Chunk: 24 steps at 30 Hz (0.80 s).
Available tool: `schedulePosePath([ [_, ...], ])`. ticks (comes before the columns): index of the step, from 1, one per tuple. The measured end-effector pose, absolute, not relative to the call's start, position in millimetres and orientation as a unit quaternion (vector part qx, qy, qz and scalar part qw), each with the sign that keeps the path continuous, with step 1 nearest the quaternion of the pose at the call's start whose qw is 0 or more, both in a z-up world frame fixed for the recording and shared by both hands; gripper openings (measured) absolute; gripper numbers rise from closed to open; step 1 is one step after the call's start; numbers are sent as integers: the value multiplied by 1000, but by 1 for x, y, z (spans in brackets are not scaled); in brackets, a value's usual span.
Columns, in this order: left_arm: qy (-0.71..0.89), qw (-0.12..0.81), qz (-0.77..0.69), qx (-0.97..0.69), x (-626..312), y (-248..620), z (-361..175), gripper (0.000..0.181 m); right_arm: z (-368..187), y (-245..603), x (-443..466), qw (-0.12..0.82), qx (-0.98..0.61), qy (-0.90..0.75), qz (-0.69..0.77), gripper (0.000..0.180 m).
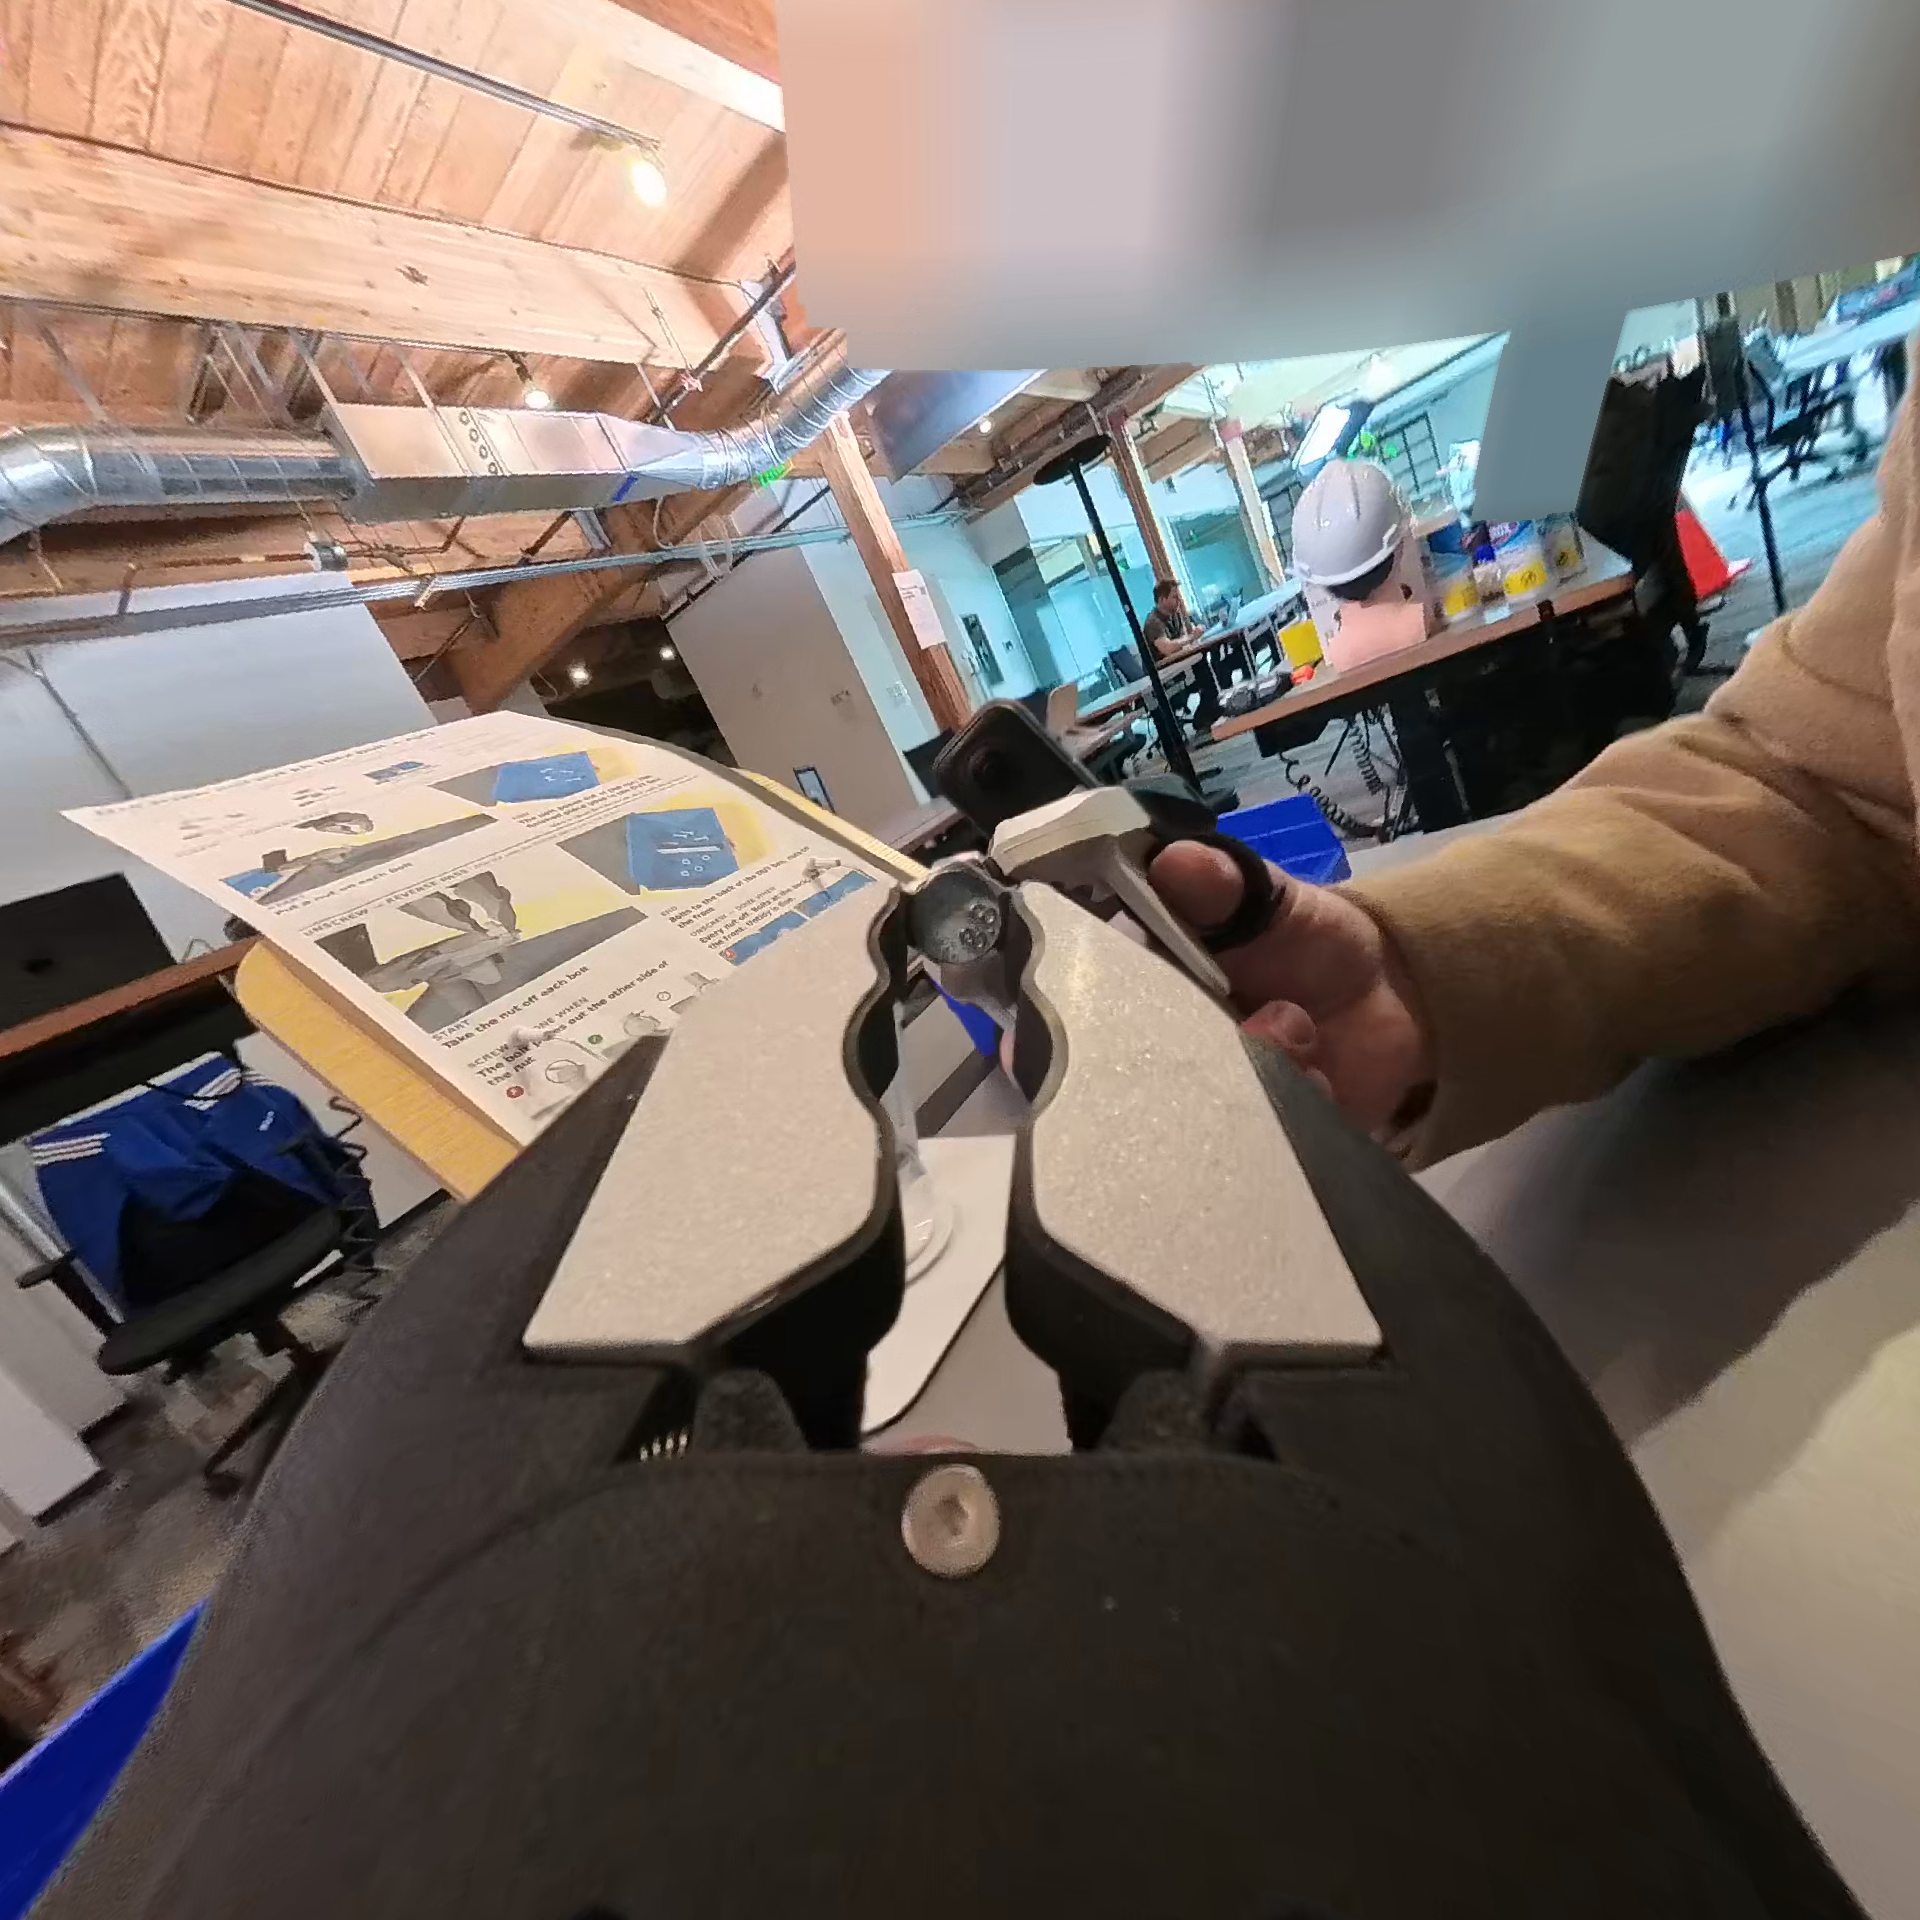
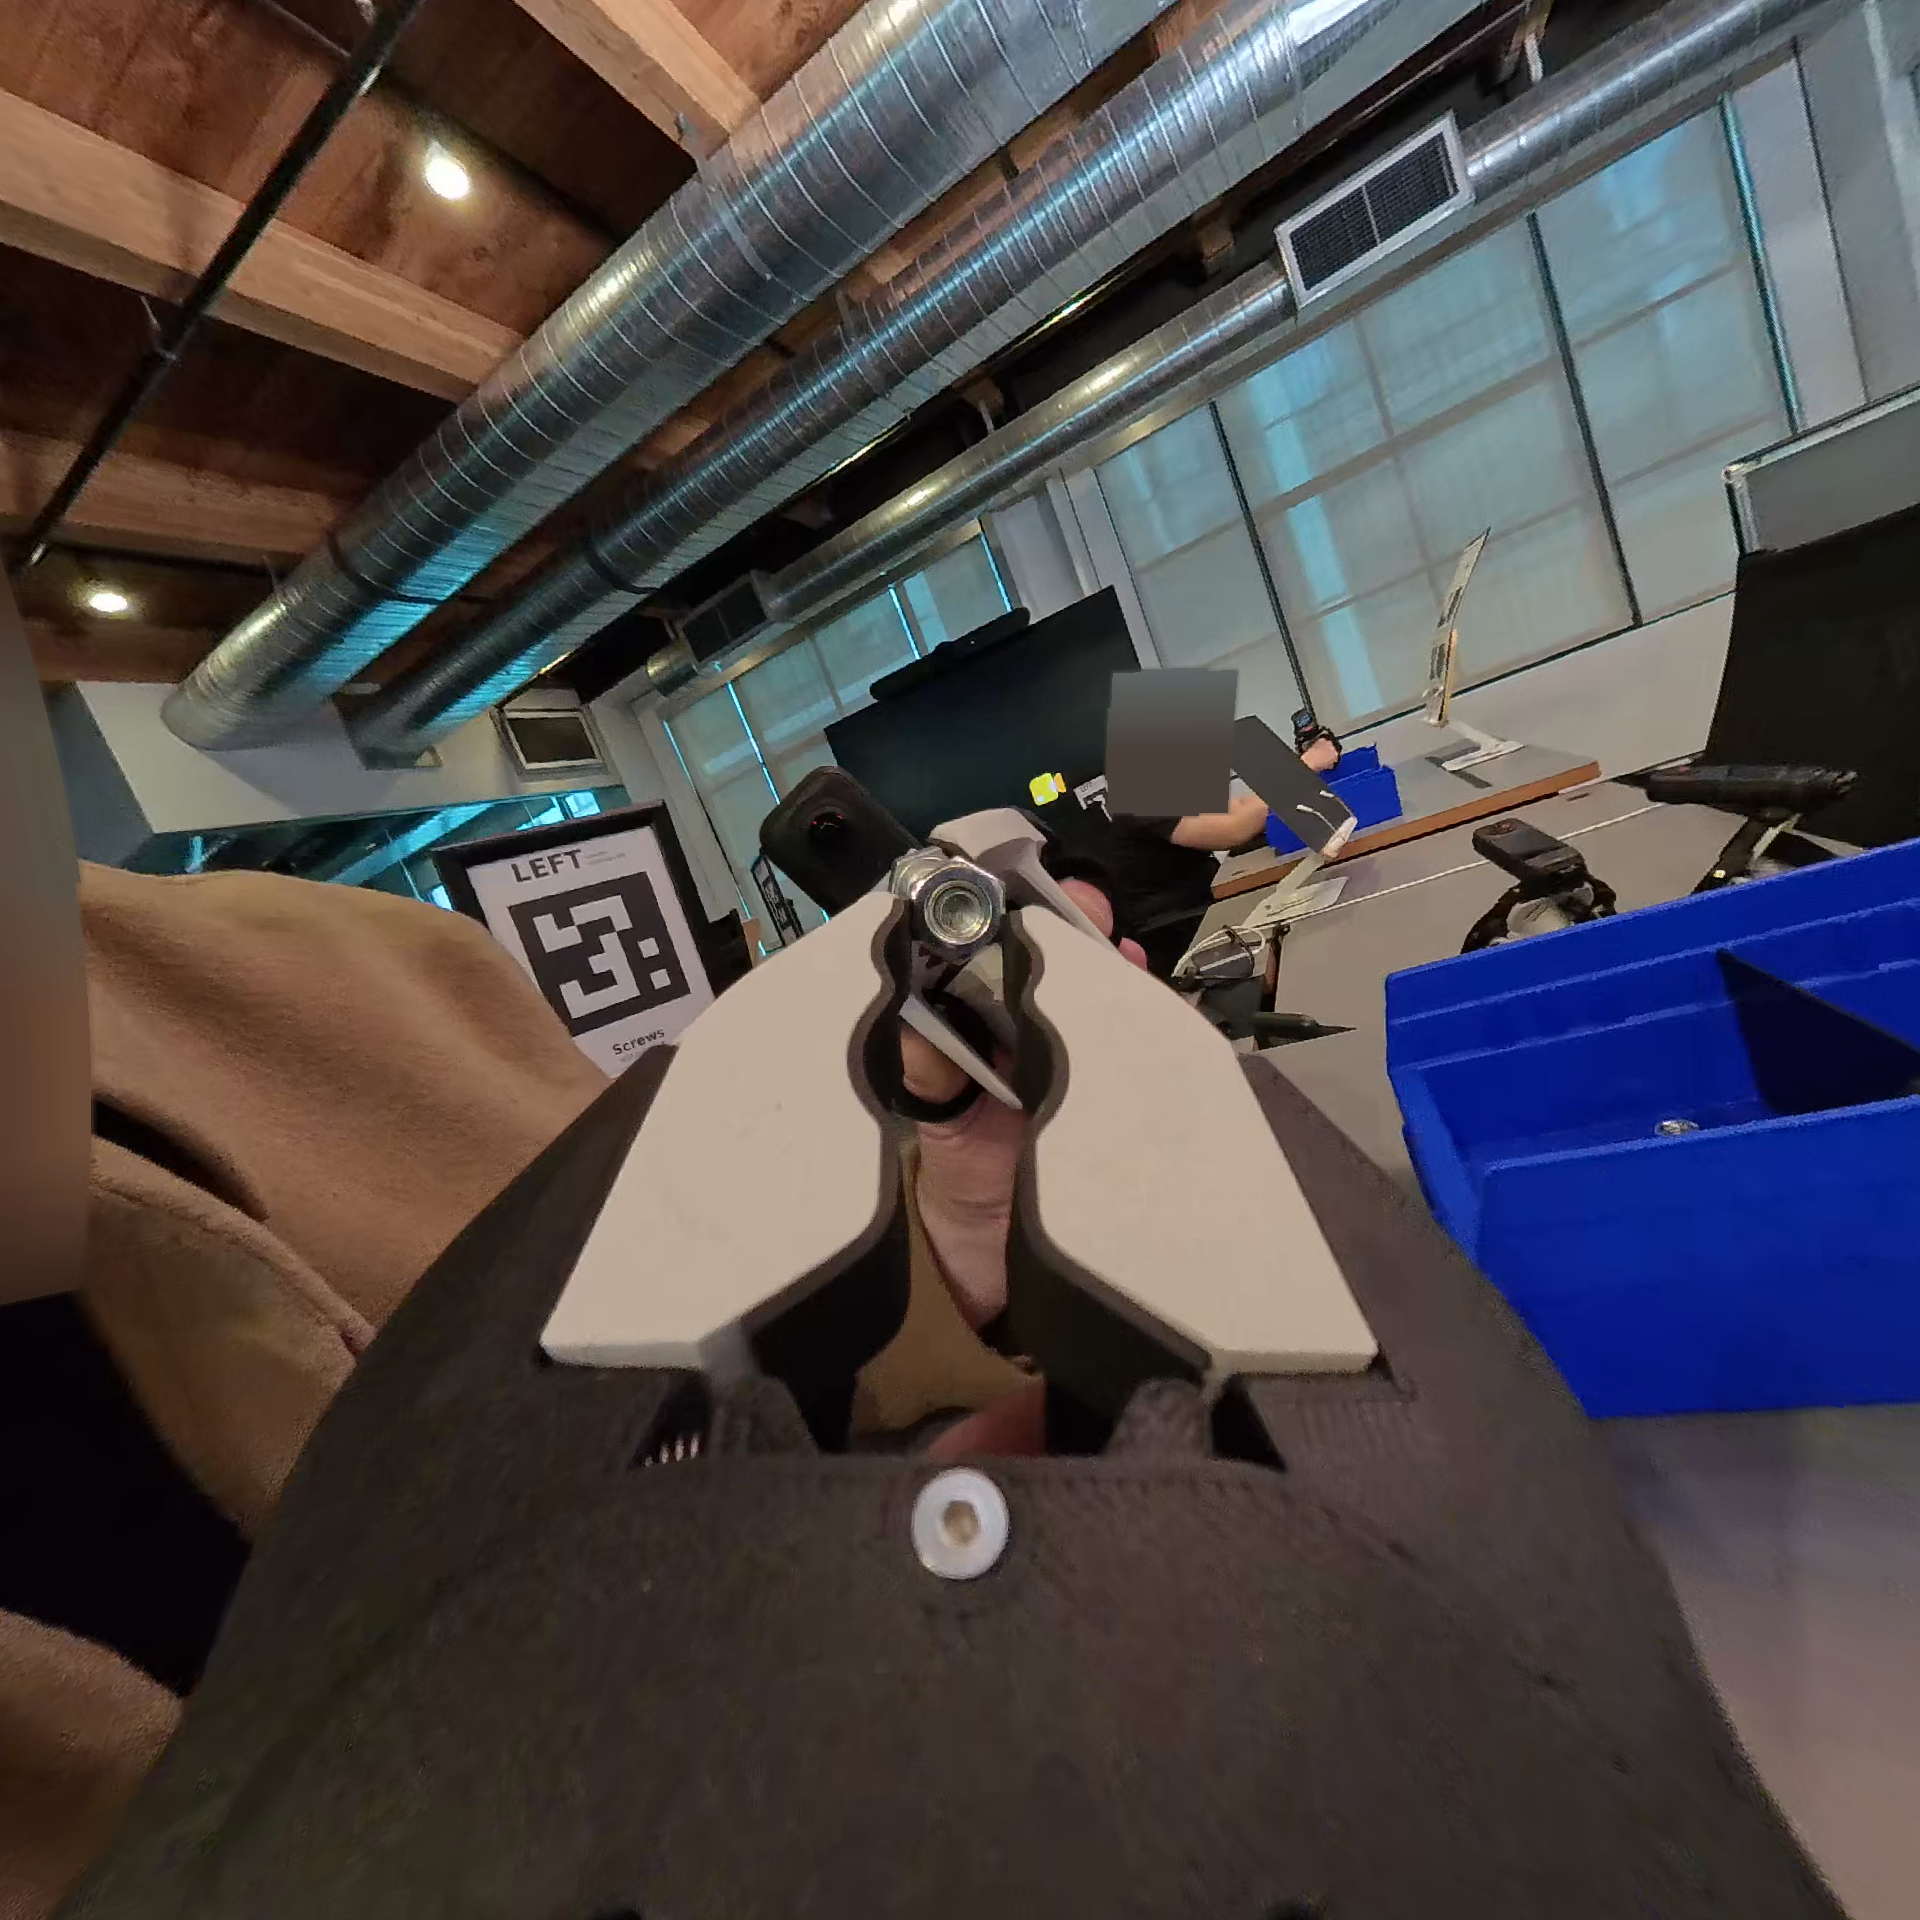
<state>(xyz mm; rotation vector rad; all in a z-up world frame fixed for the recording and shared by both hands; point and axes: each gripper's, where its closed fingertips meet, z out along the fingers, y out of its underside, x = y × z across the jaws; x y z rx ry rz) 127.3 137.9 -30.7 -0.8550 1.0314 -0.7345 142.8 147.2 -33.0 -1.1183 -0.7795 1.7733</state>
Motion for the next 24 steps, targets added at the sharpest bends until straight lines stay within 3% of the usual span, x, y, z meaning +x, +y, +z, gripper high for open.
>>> schedulePosePath([
  [13, 406, 692, -460, -381, 127, 139, -29, 17, -28, 144, 145, 513, -439, -342, 653, 17],
  [24, 301, 585, -667, -349, 129, 139, -28, 17, -23, 138, 147, 582, -422, -399, 570, 17],
])
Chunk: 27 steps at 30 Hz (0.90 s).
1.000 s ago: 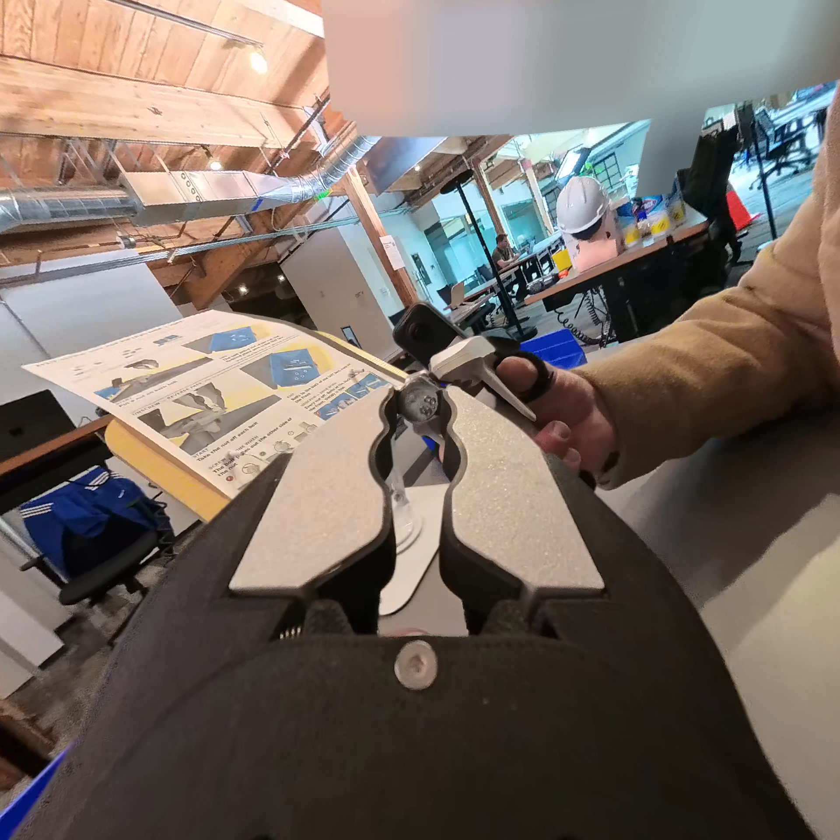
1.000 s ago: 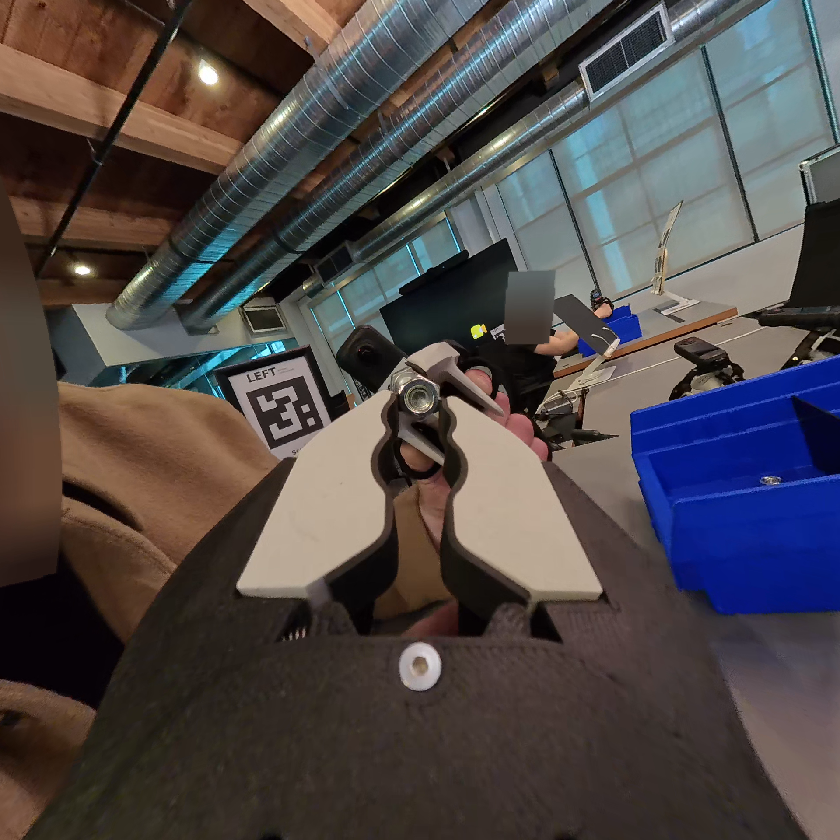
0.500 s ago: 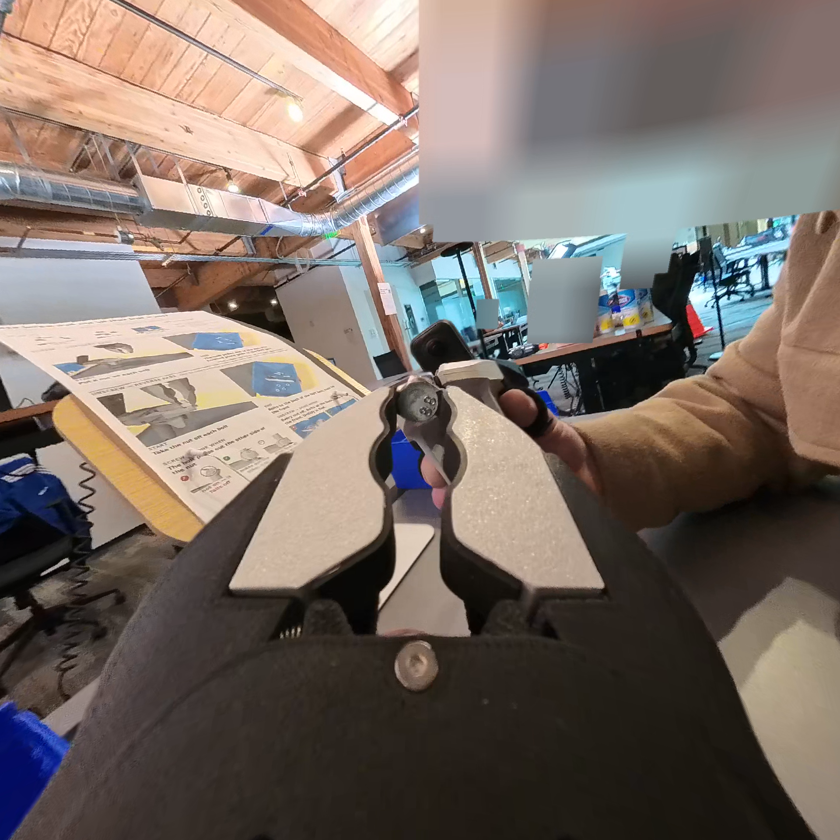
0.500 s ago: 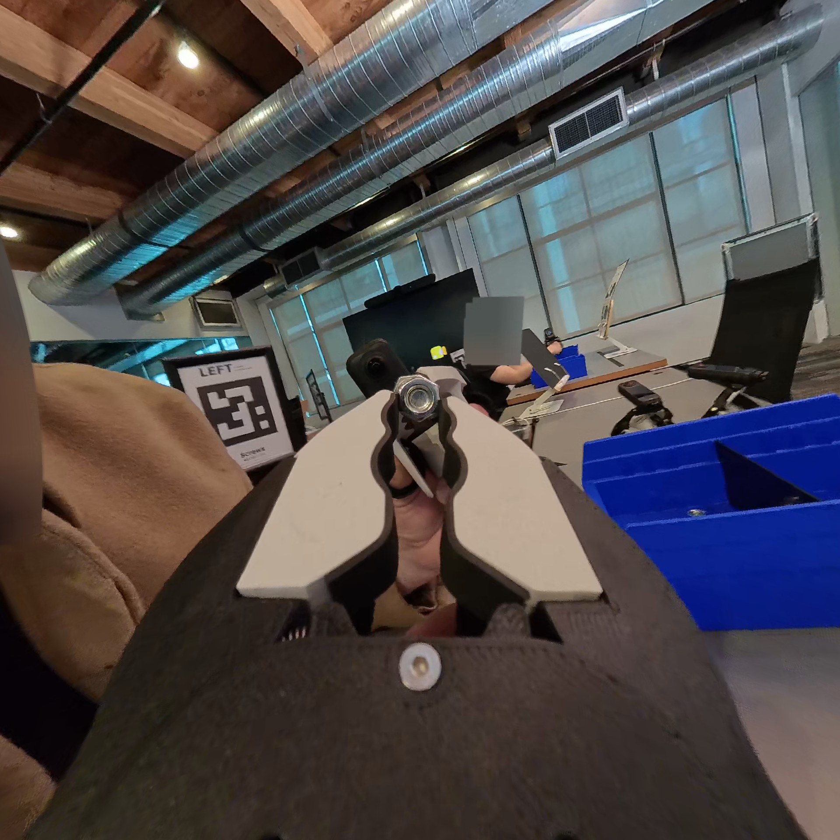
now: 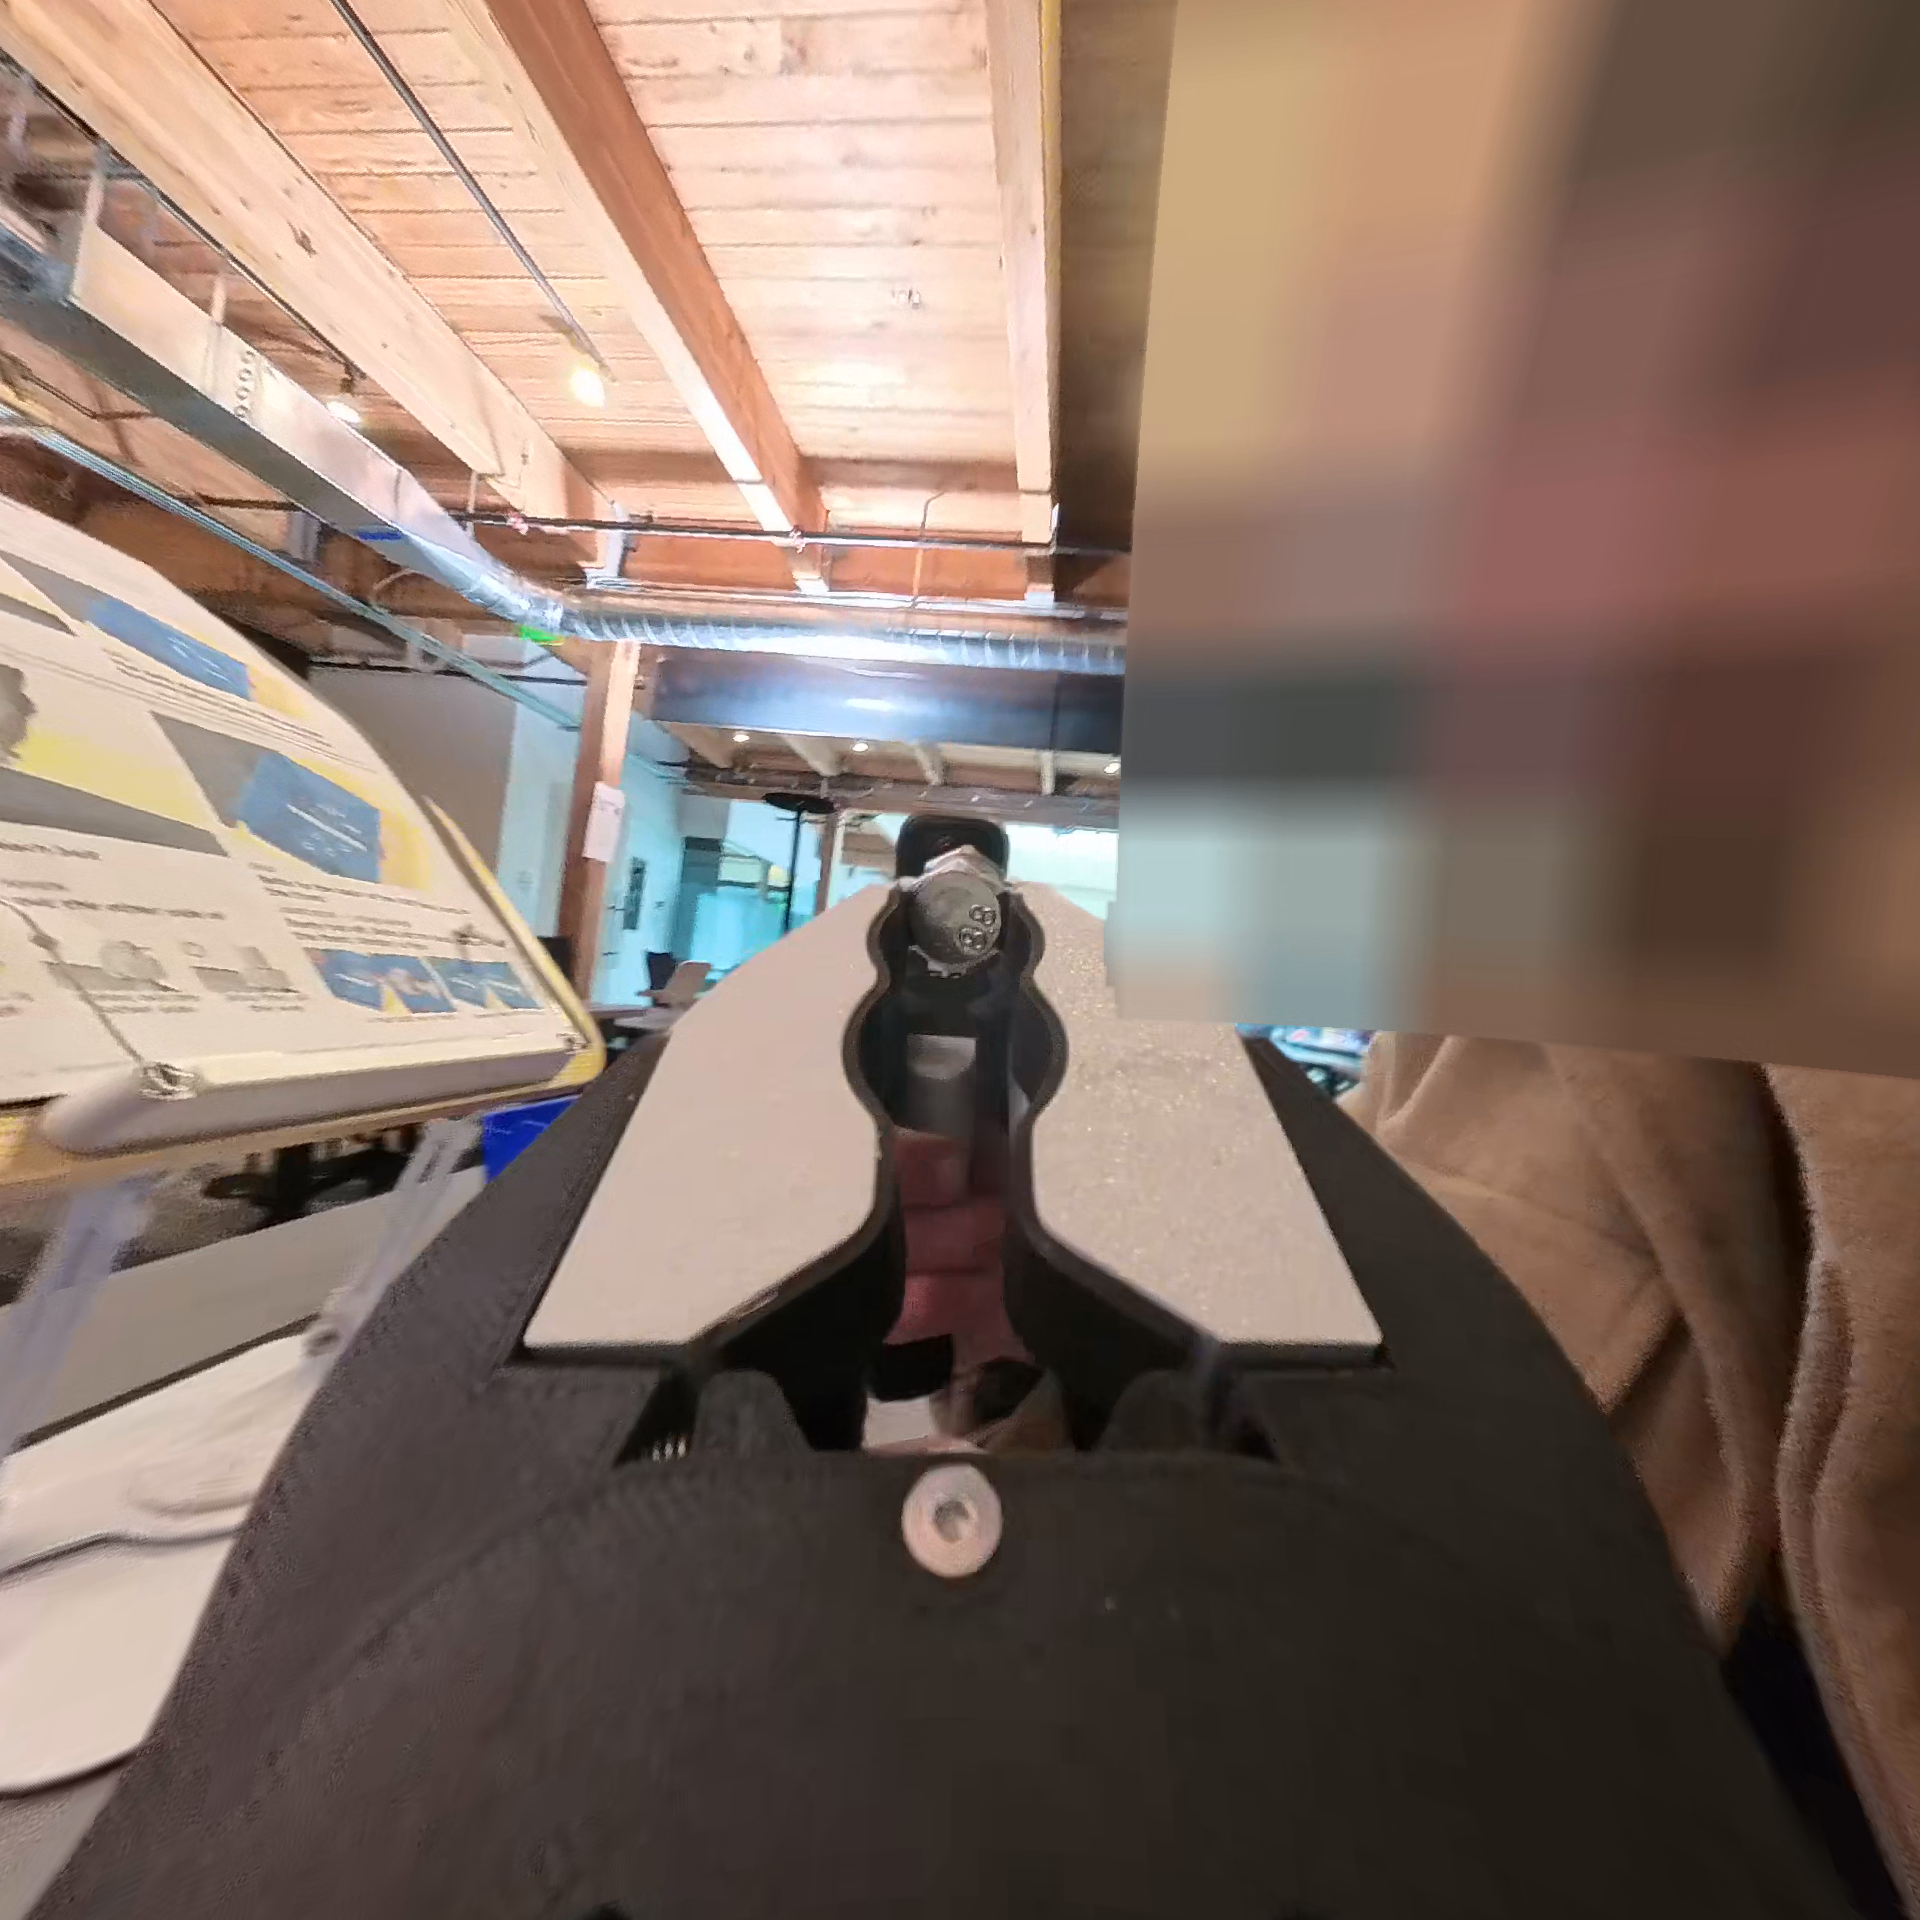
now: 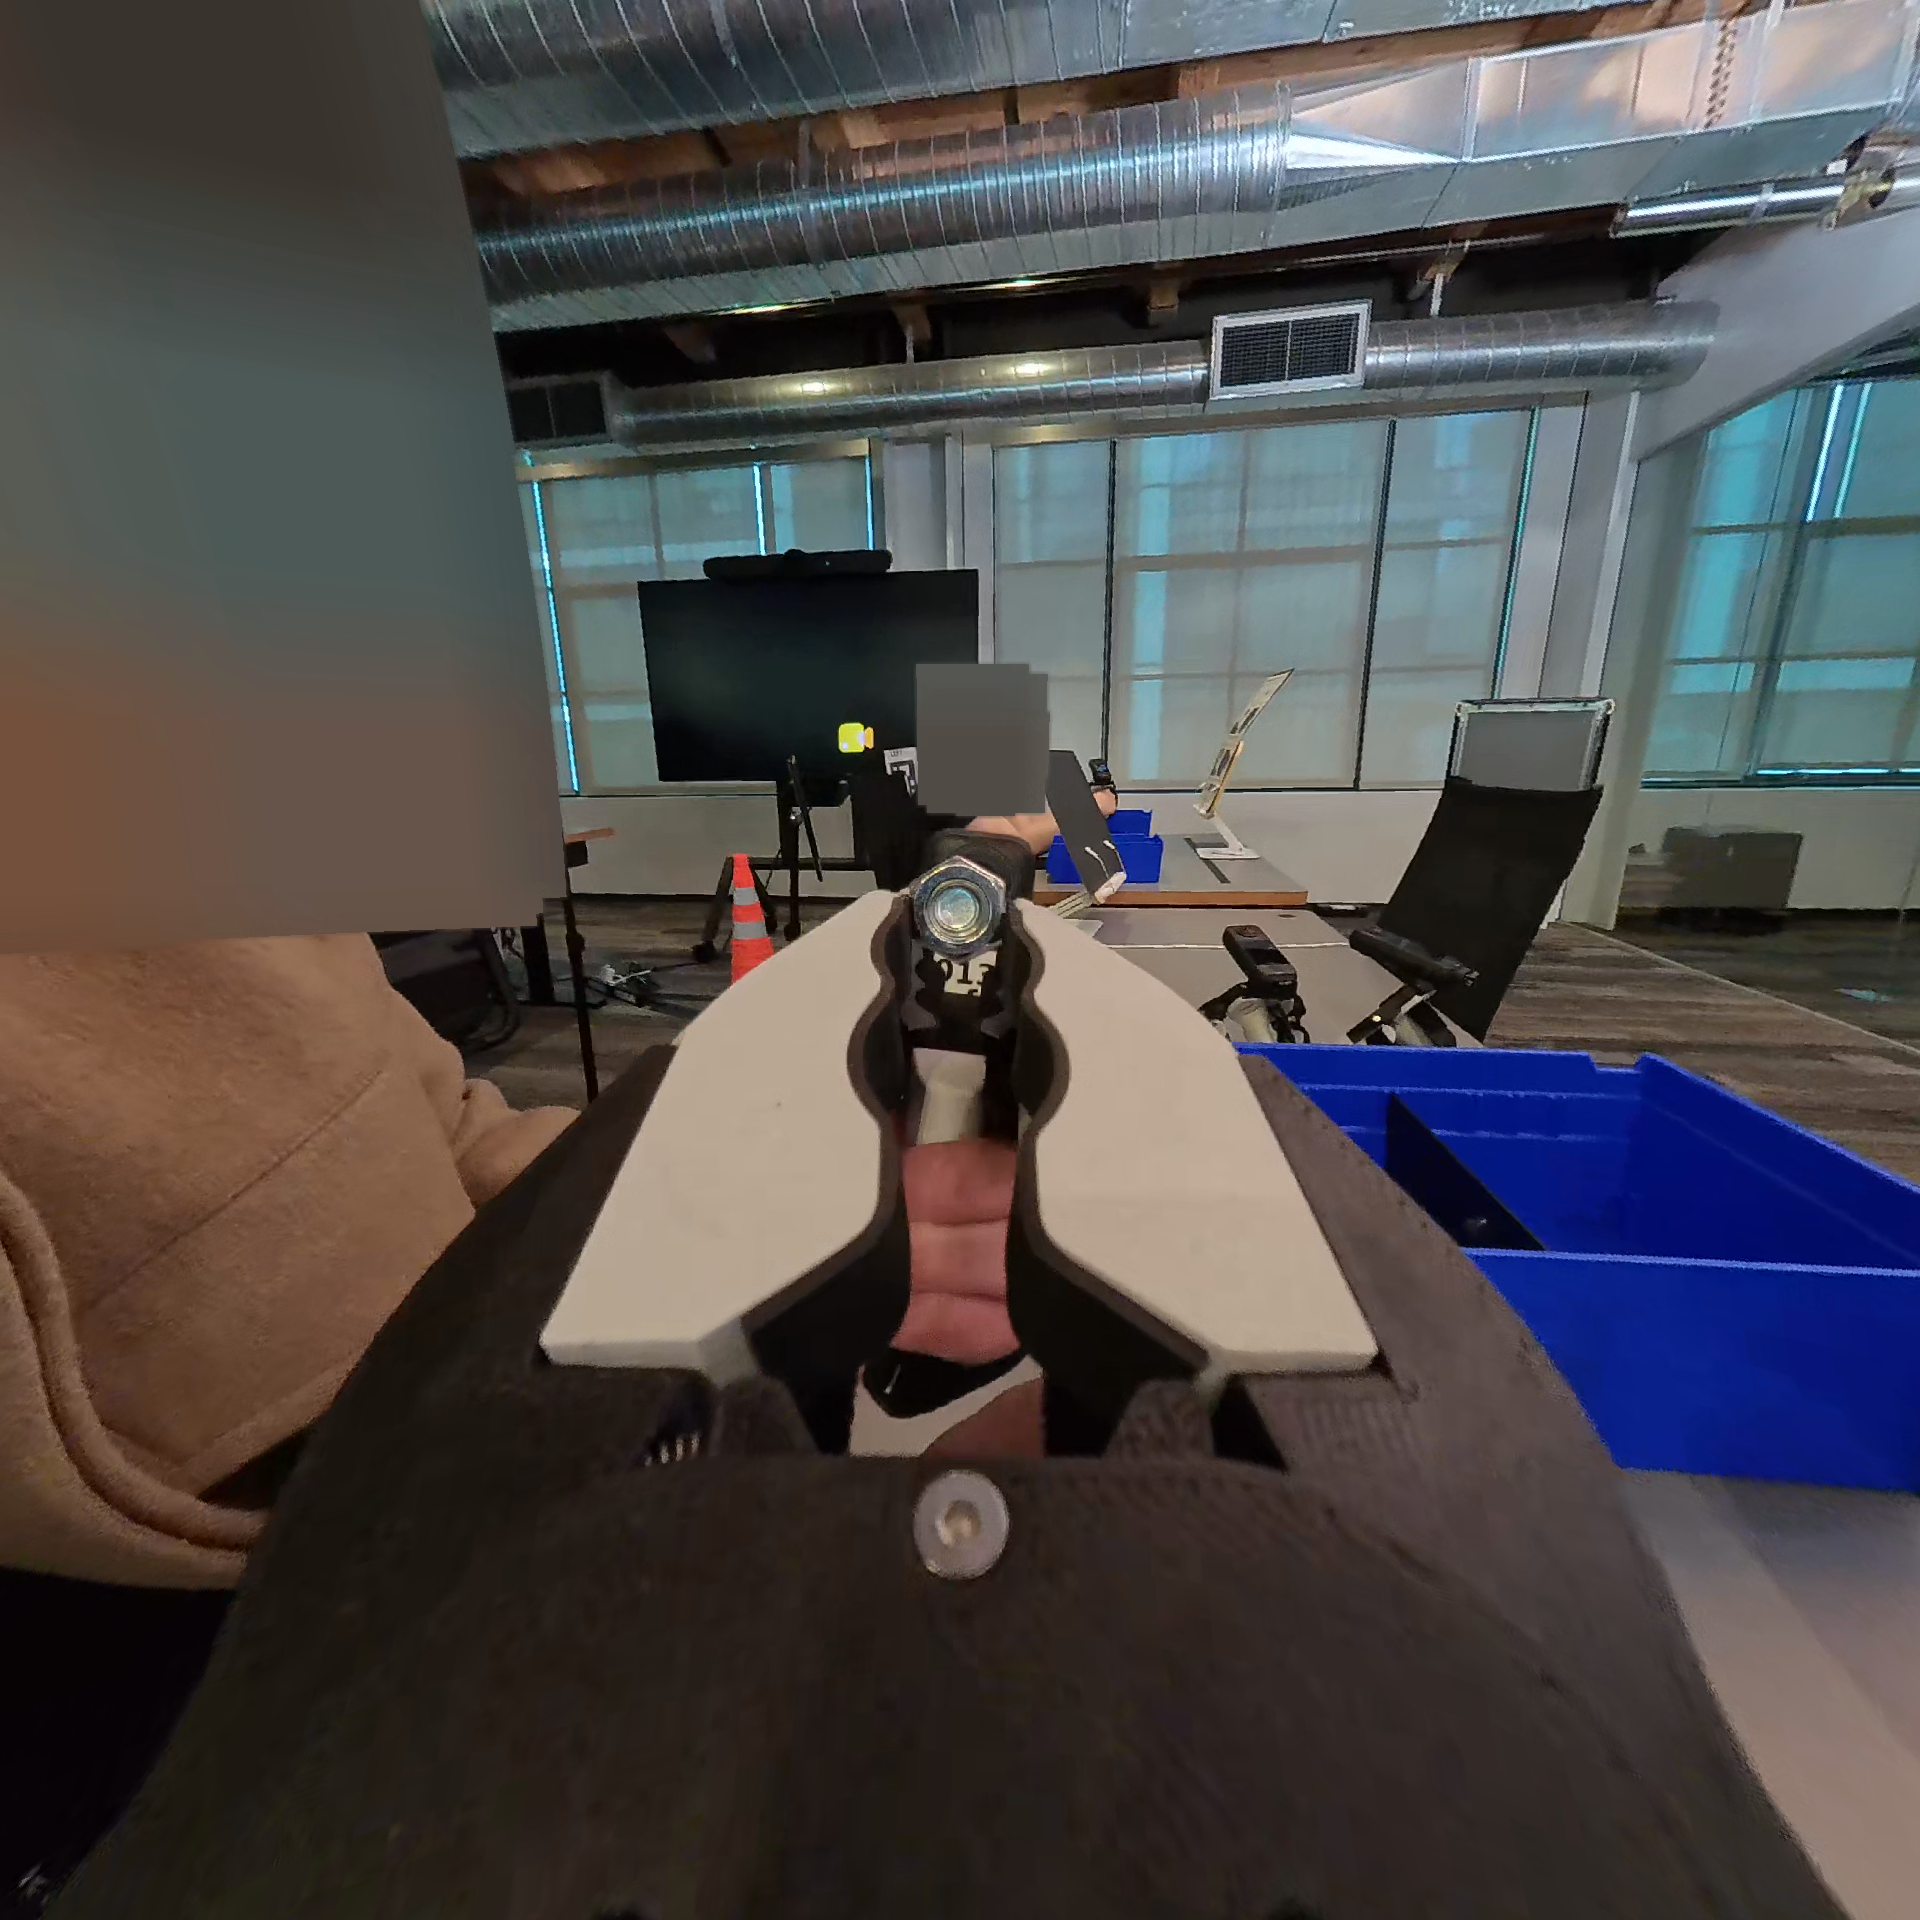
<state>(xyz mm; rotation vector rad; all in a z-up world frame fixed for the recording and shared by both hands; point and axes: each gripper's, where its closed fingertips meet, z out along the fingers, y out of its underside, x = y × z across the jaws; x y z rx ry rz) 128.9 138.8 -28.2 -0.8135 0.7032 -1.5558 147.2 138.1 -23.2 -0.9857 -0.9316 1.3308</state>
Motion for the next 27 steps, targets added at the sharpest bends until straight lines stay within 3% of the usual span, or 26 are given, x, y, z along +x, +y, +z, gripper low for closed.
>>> schedulePosePath([
  [8, 276, 533, -726, -335, 131, 138, -32, 17, -24, 136, 148, 613, -418, -454, 493, 17],
  [27, 290, 535, -716, -343, 131, 139, -35, 17, -28, 136, 147, 612, -427, -481, 460, 17],
])
